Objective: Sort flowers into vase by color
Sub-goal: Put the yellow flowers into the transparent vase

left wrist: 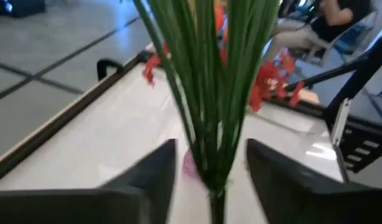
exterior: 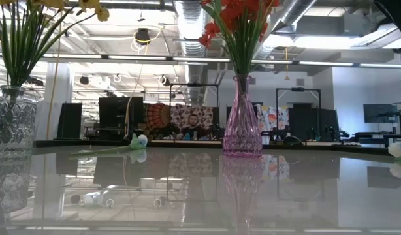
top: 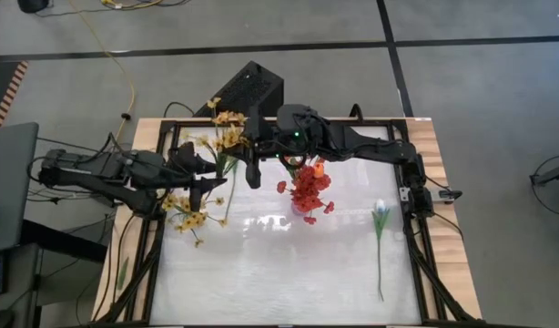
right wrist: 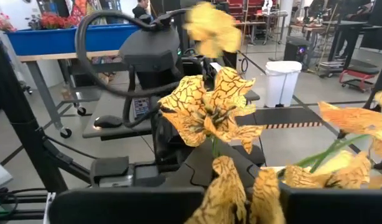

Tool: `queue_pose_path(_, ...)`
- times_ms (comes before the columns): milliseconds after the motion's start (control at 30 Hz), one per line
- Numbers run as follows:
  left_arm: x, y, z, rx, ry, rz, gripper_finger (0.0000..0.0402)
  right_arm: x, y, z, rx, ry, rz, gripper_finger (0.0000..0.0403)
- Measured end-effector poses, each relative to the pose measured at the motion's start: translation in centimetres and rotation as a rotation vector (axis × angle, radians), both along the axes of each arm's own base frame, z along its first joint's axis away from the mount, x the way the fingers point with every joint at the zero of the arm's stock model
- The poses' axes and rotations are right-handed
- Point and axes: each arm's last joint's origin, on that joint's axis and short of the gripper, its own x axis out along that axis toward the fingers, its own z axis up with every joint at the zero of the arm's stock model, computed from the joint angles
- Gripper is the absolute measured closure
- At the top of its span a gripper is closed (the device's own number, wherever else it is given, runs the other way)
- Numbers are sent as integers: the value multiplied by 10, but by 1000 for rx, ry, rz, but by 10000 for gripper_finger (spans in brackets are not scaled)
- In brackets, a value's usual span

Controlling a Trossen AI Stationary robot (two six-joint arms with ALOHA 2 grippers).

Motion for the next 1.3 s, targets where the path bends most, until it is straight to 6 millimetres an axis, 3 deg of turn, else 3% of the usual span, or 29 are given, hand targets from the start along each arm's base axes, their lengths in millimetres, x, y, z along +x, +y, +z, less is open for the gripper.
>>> queue_pose_path(100,-4,1,8,25,-74,-1,354,0,1,0,0,0,2,341)
queue_pose_path(167,-6,2,13,42,-112,33,384,0,1,0,-1,-1,2,325)
queue_pose_path(467,-25,10,24,94,-186,195,399,-2,2,4,-31,-22,62,197)
queue_pose_path(667,-56,18,33,119,-259,332,400,-22,-1,16,-32,14,66,121)
queue_pose_path(800,-83,23,39,92,-339,356,401,-39,-9,24,-26,60,36,108)
queue_pose_path(1000,-122,30,40,69,-431,366,401,-62,-18,20,55,237,-8,106)
queue_pose_path(1133,-139,33,22,59,-448,365,401,-69,-11,7,111,395,-20,106)
queue_pose_path(1300,-135,32,-12,43,-475,328,401,-65,11,1,92,422,-1,106)
